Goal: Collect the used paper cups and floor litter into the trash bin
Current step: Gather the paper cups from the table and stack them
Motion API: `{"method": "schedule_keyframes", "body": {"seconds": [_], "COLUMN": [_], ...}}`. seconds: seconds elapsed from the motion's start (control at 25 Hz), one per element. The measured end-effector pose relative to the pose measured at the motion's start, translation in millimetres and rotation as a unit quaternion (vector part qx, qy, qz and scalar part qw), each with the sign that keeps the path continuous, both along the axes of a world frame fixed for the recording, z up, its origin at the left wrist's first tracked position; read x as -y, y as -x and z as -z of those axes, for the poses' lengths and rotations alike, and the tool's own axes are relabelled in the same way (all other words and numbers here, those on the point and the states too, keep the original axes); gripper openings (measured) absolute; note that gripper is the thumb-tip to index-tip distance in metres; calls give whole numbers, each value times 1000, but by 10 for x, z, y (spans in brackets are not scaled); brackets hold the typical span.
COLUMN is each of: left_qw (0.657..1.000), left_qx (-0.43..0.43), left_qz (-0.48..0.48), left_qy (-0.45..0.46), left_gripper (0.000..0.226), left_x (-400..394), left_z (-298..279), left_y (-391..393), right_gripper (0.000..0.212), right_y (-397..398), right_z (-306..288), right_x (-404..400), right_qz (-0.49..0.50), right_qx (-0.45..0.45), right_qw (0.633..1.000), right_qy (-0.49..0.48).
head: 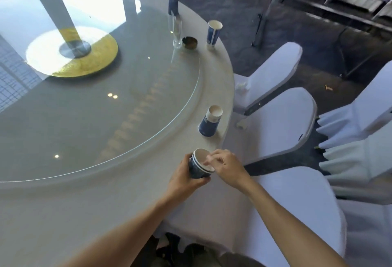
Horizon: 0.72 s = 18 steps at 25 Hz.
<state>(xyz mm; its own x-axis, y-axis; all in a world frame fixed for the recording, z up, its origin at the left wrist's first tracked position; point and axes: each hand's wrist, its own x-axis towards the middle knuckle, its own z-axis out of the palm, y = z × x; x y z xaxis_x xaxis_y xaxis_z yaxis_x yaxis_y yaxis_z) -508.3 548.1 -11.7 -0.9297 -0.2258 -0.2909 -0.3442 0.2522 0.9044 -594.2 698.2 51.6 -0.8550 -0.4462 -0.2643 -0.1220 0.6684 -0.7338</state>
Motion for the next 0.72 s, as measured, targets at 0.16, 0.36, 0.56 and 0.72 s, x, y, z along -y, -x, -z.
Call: {"method": "schedule_keyframes", "body": {"seconds": [0.16, 0.36, 0.56, 0.72], "left_qw": [999, 994, 984, 981], "left_qx": [12, 42, 69, 71], "left_qz": [-48, -99, -158, -176], "left_qy": [3, 32, 44, 46], "left_gripper": [75, 76, 77, 76], "left_x": [88, 120, 7, -162], "left_z": [-56, -53, -25, -5], "left_y": [46, -38, -166, -222], "right_gripper": [33, 97, 102, 56], "right_y": [466, 1349, 1918, 1936], "right_z": [-51, 59, 399, 629], "right_x": [139, 367, 630, 586], "right_qz": [-33, -191, -316, -341], "right_qx": [-117, -264, -341, -368], "right_qw": [991, 898, 772, 724], "right_qy": [-58, -297, -433, -474]}}
